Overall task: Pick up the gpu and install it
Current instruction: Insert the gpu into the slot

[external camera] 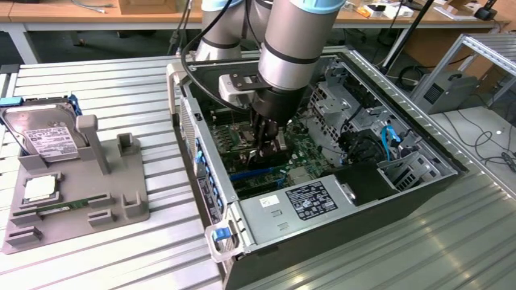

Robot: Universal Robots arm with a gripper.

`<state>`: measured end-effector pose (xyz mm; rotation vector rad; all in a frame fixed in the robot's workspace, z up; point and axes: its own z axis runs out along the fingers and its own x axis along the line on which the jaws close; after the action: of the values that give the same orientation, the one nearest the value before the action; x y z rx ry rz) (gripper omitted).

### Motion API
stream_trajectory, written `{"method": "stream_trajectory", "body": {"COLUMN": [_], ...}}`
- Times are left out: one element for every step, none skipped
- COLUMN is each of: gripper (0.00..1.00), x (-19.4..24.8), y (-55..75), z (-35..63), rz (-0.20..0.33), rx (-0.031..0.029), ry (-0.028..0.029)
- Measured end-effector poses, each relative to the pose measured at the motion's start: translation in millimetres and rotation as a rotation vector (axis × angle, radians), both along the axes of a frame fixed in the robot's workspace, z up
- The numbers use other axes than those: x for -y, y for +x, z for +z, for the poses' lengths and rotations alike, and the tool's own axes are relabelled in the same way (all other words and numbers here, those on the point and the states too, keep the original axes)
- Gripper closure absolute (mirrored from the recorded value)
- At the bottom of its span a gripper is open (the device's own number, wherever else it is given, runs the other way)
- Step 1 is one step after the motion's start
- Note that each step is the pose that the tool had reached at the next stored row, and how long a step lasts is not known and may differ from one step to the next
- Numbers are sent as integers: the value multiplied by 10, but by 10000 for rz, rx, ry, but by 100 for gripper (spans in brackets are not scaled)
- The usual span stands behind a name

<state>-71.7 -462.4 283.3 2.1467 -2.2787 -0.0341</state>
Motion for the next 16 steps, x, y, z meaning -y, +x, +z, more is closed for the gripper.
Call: {"method": "stream_trajectory", "body": {"gripper": [73, 73, 73, 73, 73, 73, 73, 73, 73, 73, 73, 73, 73, 73, 73, 73], "x": [0, 0, 0, 0, 0, 0, 0, 0, 0, 0, 0, 0, 0, 0, 0, 0], "y": [0, 0, 0, 0, 0, 0, 0, 0, 0, 0, 0, 1, 1, 0, 0, 1], "z": [0, -1, -1, -1, -1, -1, -1, -1, -1, -2, -2, -3, -3, -2, -3, -3], "rz": [0, 0, 0, 0, 0, 0, 0, 1, 21, 104, 184, 302, 447, 523, 557, 574], "rx": [0, 1, 0, 1, 0, 1, 1, 1, 1, 1, 1, 1, 1, 1, 1, 1], "ry": [0, 1, 1, 1, 2, 1, 2, 1, 2, 2, -2, -7, -12, -15, -15, -15]}}
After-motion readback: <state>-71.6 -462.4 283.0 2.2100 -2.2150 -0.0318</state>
